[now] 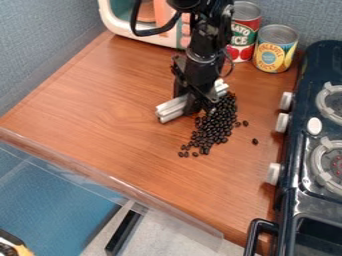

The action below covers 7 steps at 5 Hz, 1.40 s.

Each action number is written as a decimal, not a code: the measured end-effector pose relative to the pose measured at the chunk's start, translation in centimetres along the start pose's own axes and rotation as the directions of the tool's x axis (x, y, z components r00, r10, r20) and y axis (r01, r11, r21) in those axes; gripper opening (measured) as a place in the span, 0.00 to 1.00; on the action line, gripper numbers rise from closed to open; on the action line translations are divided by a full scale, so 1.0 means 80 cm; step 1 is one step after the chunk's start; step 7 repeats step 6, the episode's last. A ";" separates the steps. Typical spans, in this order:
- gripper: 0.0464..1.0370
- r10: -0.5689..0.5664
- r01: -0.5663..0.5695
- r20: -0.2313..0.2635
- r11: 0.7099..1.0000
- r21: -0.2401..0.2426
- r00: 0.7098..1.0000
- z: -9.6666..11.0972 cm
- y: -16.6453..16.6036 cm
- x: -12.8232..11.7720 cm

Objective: Sweep into pile

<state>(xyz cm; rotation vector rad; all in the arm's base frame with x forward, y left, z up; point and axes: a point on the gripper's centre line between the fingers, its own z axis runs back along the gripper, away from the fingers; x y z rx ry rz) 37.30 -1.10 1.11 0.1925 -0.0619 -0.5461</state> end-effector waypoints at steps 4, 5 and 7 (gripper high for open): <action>0.34 0.019 -0.018 0.016 0.999 -0.044 1.000 0.002 -0.021 -0.014; 0.34 0.030 -0.029 0.016 0.998 -0.056 0.999 0.002 -0.026 -0.015; 0.34 0.070 -0.068 0.015 0.995 -0.073 0.997 0.005 -0.029 -0.016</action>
